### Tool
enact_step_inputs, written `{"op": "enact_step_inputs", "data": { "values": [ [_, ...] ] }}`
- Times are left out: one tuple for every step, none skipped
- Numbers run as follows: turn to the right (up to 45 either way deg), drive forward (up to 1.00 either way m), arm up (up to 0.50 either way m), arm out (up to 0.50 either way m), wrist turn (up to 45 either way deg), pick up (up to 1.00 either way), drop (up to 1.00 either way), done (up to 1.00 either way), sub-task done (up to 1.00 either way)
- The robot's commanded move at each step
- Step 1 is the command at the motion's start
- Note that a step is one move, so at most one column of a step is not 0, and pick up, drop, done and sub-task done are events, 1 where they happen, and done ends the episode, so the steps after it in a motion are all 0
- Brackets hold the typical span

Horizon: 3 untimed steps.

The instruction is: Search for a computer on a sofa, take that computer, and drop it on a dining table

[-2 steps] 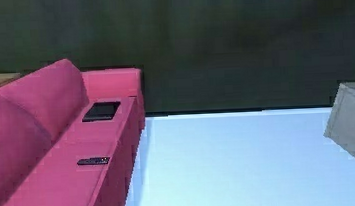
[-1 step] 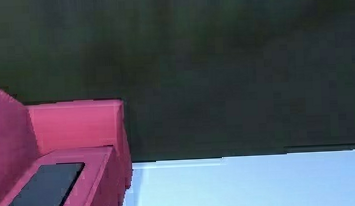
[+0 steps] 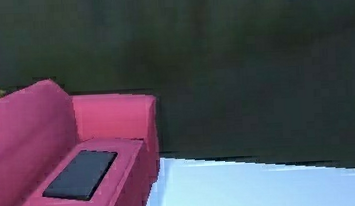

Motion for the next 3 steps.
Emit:
{"op": "enact_step_inputs", "data": {
  "values": [
    [0.0,0.05,0.00,0.00,0.0,0.00,0.00,0.00,0.00],
    [-45.0,0.00,0.00,0.00,0.0,0.00,0.00,0.00,0.00],
    [-45.0,0.00,0.00,0.00,0.0,0.00,0.00,0.00,0.00]
  ]
}}
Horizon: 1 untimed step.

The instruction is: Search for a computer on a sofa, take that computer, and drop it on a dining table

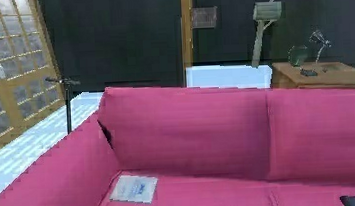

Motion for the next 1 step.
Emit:
{"op": "enact_step_inputs", "data": {
  "values": [
    [-27.0,0.00,0.00,0.00,0.0,0.00,0.00,0.00,0.00]
  ]
}}
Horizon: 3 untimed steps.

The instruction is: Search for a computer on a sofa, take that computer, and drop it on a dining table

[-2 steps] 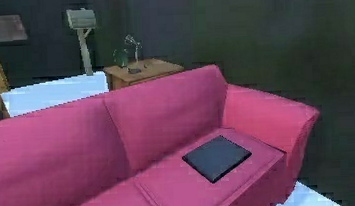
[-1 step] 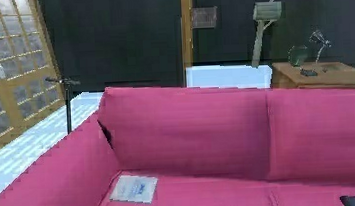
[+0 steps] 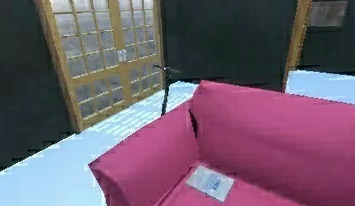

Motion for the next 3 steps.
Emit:
{"op": "enact_step_inputs", "data": {
  "values": [
    [45.0,0.00,0.00,0.00,0.0,0.00,0.00,0.00,0.00],
    [45.0,0.00,0.00,0.00,0.0,0.00,0.00,0.00,0.00],
    [24.0,0.00,0.00,0.00,0.0,0.00,0.00,0.00,0.00]
  ]
}}
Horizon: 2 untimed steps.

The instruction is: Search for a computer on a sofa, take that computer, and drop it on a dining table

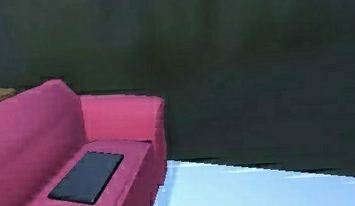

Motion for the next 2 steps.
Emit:
{"op": "enact_step_inputs", "data": {
  "values": [
    [0.0,0.55,0.00,0.00,0.0,0.00,0.00,0.00,0.00],
    [-45.0,0.00,0.00,0.00,0.0,0.00,0.00,0.00,0.00]
  ]
}}
